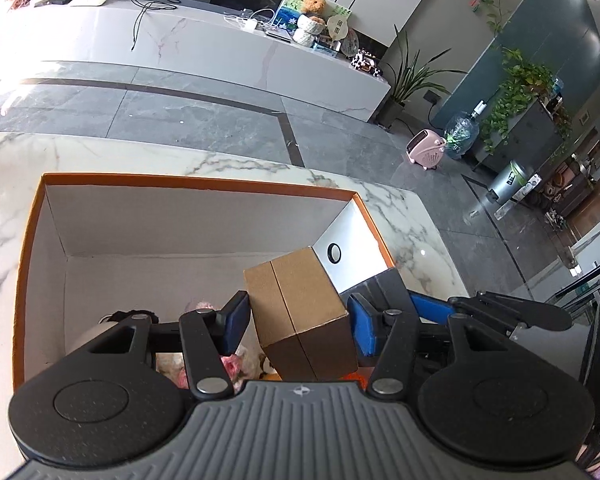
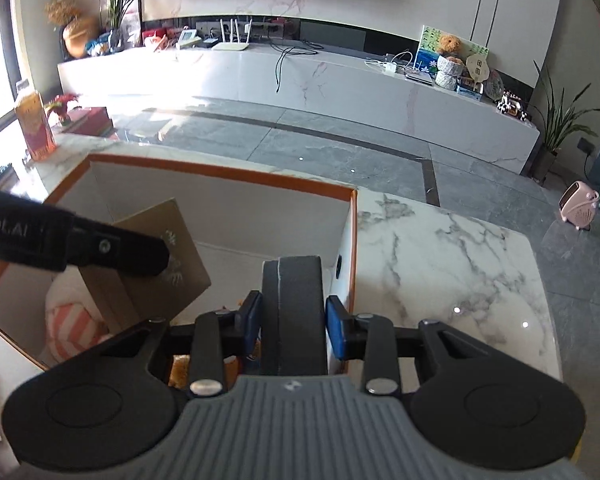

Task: Organize objects
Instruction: 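Carry the brown box into the orange box while the right gripper grasps the grey case, then release the brown box in the orange box while the right drops the grey case inside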

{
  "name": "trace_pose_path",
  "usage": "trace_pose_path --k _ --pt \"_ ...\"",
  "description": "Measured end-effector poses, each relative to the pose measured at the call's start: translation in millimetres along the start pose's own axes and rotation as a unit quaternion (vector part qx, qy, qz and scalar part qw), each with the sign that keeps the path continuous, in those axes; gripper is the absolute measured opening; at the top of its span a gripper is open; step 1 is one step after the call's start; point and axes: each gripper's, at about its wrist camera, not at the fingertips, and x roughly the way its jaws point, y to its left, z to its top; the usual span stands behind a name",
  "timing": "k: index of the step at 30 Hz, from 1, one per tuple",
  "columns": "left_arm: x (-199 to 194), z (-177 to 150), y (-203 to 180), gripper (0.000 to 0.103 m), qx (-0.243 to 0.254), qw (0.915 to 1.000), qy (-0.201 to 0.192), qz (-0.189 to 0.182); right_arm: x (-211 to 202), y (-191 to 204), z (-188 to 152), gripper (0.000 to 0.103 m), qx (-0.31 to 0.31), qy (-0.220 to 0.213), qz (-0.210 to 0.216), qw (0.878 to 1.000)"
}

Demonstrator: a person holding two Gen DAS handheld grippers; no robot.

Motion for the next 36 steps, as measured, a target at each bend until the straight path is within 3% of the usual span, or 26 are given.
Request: trace_pose_path --k 6,17,22,25,27,36 --pt "9 0 10 0.062 -0.007 1.0000 -0.002 -0.007 23 25 -8 0.035 -0.070 0.025 -0.049 0.996" --pt "16 -3 28 0.061 -0.023 0.9995 0.002 -0.021 41 15 -2 0.036 -0.041 0.074 -0.036 0.996" --pt "17 -3 31 0.060 -0.028 0.9993 0.003 -0.027 29 7 7 0.037 -0.024 0.062 -0.021 0.998" --pt "15 -2 34 0.060 -0.028 0.9992 0.000 -0.029 30 5 14 0.034 -0.020 0.063 -0.010 0.998" --pt "13 -3 34 0.060 -0.027 0.9992 -0.001 -0.028 32 7 16 0.021 -0.027 0.064 -0.016 0.997" --pt "13 -3 29 0.060 -0.026 0.9993 -0.003 -0.025 49 11 15 0.020 -0.056 0.058 -0.036 0.996"
